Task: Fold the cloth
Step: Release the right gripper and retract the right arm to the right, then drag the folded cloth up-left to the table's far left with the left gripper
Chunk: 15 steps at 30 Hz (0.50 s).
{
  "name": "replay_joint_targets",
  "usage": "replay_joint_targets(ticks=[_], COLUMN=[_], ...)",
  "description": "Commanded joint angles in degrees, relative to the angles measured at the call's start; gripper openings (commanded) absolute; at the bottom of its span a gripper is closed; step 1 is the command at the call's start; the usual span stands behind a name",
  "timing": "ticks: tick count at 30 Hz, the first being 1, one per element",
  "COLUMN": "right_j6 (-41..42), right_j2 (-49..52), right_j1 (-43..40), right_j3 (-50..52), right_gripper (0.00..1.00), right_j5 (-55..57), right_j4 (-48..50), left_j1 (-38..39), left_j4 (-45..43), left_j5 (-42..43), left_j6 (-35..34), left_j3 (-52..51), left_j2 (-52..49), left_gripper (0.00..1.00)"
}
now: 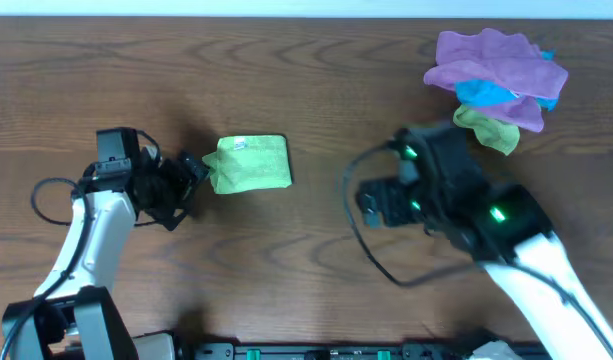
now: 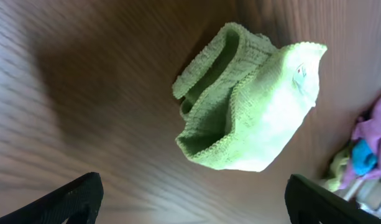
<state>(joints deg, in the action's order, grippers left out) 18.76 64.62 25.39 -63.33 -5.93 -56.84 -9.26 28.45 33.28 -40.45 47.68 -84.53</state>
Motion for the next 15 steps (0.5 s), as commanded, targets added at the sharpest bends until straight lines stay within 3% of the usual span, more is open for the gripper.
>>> replay_joint_targets(ticks=[1, 7, 15], right_j6=[-0.22, 2.27, 2.64], right_j2=[-7.61, -20.79, -27.45], right_j1=[-3.61, -12.11, -17.16], right_j3=[5.44, 15.28, 17.75], right_gripper=[0.99, 0.99, 0.99], right_j5=[-2.62, -8.83, -10.43], right_j4=[1.07, 1.09, -1.09], left_j1=[1.68, 6.1, 8.68], left_j4=[-1.99, -10.36, -18.25], left_j5=[2.12, 1.27, -3.8], left_j6=[-4.42, -11.54, -17.66], left_j3=[-1.75, -5.81, -8.83], left_j2=[0.28, 0.26, -0.26], left_gripper=[0.95, 0.95, 0.95])
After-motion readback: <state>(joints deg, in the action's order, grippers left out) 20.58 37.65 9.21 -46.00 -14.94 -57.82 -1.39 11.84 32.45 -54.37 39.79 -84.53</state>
